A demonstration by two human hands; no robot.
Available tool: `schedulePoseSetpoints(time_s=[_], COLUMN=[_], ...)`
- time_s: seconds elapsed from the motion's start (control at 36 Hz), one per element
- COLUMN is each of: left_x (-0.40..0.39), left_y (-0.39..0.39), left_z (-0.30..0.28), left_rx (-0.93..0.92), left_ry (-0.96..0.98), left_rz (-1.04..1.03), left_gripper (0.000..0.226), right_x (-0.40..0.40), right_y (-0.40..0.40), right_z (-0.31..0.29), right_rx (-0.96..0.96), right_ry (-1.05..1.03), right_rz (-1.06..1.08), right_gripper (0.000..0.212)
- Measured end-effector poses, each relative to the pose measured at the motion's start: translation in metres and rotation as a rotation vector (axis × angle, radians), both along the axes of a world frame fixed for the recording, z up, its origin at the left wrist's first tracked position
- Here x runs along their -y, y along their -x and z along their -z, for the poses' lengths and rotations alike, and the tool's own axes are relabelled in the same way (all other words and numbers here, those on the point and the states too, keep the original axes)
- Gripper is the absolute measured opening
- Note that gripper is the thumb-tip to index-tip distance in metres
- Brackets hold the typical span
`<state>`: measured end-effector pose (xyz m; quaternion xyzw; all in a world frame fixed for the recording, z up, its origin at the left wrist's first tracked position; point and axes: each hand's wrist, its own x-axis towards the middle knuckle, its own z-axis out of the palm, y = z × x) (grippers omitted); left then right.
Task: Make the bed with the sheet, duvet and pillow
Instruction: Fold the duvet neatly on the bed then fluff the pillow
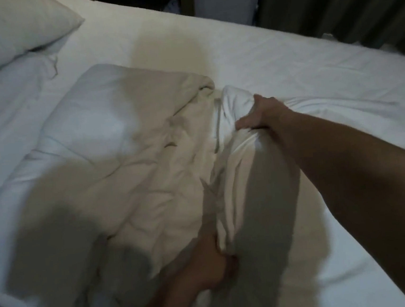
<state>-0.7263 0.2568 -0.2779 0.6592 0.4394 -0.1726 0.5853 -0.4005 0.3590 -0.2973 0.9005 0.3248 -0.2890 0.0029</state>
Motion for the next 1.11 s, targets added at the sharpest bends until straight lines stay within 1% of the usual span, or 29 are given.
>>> schedulePoseSetpoints(time_s=[0.06, 0.08, 0.11, 0.19, 0.25, 0.31, 0.33, 0.42, 0.47, 0.5, 0.53, 0.58, 0.64, 0.69, 0.72, 0.78, 0.83, 0.89, 0.92, 0.97, 1.0, 1.03, 1.06, 1.08, 1.11], left_x=[0.006, 0.009, 0.011, 0.02, 0.024, 0.03, 0.033, 0.041, 0.046, 0.044, 0.042, 0.039, 0.036, 0.038, 0.039, 0.037, 0.028, 0.014, 0.006, -0.013, -0.022, -0.029, -0.034, -0.038, -0.04], left_y=[-0.008, -0.014, -0.021, -0.042, -0.053, -0.062, -0.065, -0.07, -0.064, -0.061, -0.057, -0.043, -0.028, -0.017, -0.013, -0.005, -0.003, -0.014, -0.025, -0.055, -0.072, -0.087, -0.1, -0.111, -0.119], left_z=[-0.005, -0.008, -0.011, -0.019, -0.019, -0.019, -0.018, -0.018, -0.013, -0.013, -0.01, -0.004, -0.001, 0.0, 0.002, 0.006, 0.004, 0.002, -0.001, -0.007, -0.011, -0.013, -0.013, -0.014, -0.012], left_rx=[0.049, 0.074, 0.096, 0.148, 0.121, 0.11, 0.105, 0.091, 0.01, -0.044, -0.097, -0.183, -0.203, -0.19, -0.167, -0.091, -0.039, 0.037, 0.087, 0.145, 0.141, 0.125, 0.11, 0.09, 0.062], left_ry=[0.013, 0.01, 0.003, 0.016, 0.036, 0.106, 0.148, 0.284, 0.312, 0.294, 0.236, 0.05, -0.032, -0.062, -0.053, 0.025, 0.071, 0.046, 0.049, 0.03, 0.003, -0.024, -0.056, -0.075, -0.085], left_rz=[-0.024, -0.017, -0.005, -0.001, -0.005, -0.03, -0.044, -0.092, -0.106, -0.123, -0.13, -0.034, -0.035, -0.033, -0.027, -0.057, -0.078, -0.165, -0.259, -0.396, -0.393, -0.351, -0.288, -0.234, -0.202], left_gripper=[0.045, 0.047, 0.048, 0.049, 0.039, 0.026, 0.026, 0.044, 0.035, 0.031, 0.032, 0.042, 0.044, 0.044, 0.046, 0.049, 0.042, 0.054, 0.064, 0.099, 0.115, 0.124, 0.126, 0.12, 0.11], right_x=[0.01, 0.017, 0.023, 0.046, 0.06, 0.069, 0.073, 0.079, 0.079, 0.078, 0.077, 0.074, 0.068, 0.06, 0.058, 0.057, 0.062, 0.066, 0.067, 0.066, 0.064, 0.063, 0.063, 0.063, 0.062], right_y=[-0.004, -0.007, -0.011, -0.025, -0.036, -0.045, -0.048, -0.054, -0.054, -0.052, -0.049, -0.035, -0.013, 0.008, 0.014, 0.019, 0.016, 0.01, 0.007, 0.002, 0.0, -0.003, -0.006, -0.008, -0.009], right_z=[-0.002, -0.005, -0.009, -0.027, -0.044, -0.064, -0.073, -0.089, -0.087, -0.082, -0.075, -0.055, -0.033, -0.017, -0.012, -0.008, -0.008, -0.007, -0.006, -0.005, -0.004, -0.002, -0.001, -0.001, -0.002], right_rx=[0.08, 0.116, 0.141, 0.214, 0.263, 0.326, 0.36, 0.42, 0.42, 0.405, 0.378, 0.263, 0.132, 0.102, 0.122, 0.165, 0.193, 0.19, 0.178, 0.17, 0.181, 0.194, 0.202, 0.202, 0.2], right_ry=[-0.035, -0.059, -0.084, -0.18, -0.249, -0.297, -0.312, -0.315, -0.262, -0.214, -0.156, -0.082, -0.115, -0.175, -0.202, -0.277, -0.369, -0.404, -0.387, -0.279, -0.197, -0.117, -0.057, -0.024, -0.027], right_rz=[0.003, 0.006, 0.014, 0.059, 0.131, 0.179, 0.182, 0.168, 0.147, 0.144, 0.141, 0.129, 0.125, 0.088, 0.066, 0.036, 0.015, 0.001, 0.0, -0.022, -0.059, -0.097, -0.115, -0.108, -0.085], right_gripper=[0.09, 0.077, 0.069, 0.061, 0.058, 0.054, 0.052, 0.053, 0.058, 0.061, 0.063, 0.072, 0.09, 0.1, 0.099, 0.09, 0.078, 0.069, 0.067, 0.065, 0.064, 0.064, 0.064, 0.065, 0.065])
